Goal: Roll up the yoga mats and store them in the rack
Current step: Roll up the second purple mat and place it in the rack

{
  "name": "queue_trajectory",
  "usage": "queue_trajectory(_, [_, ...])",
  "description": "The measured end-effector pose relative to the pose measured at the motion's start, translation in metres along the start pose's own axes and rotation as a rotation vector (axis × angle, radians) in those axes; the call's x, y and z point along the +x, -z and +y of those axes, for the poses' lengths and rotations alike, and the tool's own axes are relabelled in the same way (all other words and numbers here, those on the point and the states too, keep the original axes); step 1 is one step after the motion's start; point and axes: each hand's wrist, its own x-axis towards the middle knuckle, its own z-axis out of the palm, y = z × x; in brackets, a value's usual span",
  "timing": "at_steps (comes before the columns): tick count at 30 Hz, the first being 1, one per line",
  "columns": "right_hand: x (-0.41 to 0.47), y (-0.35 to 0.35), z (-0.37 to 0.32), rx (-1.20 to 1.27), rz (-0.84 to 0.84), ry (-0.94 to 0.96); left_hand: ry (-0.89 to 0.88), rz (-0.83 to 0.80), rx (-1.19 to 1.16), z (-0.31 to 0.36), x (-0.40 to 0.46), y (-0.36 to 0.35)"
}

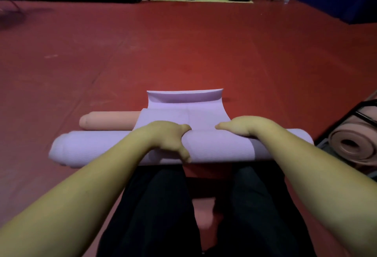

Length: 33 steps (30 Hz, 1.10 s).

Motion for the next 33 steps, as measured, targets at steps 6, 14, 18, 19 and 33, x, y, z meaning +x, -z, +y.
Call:
queue_trajectory(6, [0.006,-0.016,0.011,-0.112,0.49,0.216,0.026,-0.167,-0.276,-0.012,0.018,0.014])
queue_trajectory(14, [-0.004,-0.056,0.025,-0.238,0.638,0.207,0.12,-0.338,-0.6,-0.016,0.035,0.025])
queue_trajectory(18, [0.004,-0.055,0.02,-0.204,0.71,0.151,-0.002,-0.061,-0.389,-0.012,0.03,0.023])
queue_trajectory(19, [0.006,-0.053,0.019,-0.193,0.696,0.141,-0.049,0.058,-0.306,-0.012,0.026,0.02])
queue_trajectory(33, [0.026,-0.016,0.0,-0.155,0.335,0.062,0.084,0.641,0.527,-0.002,0.015,-0.059])
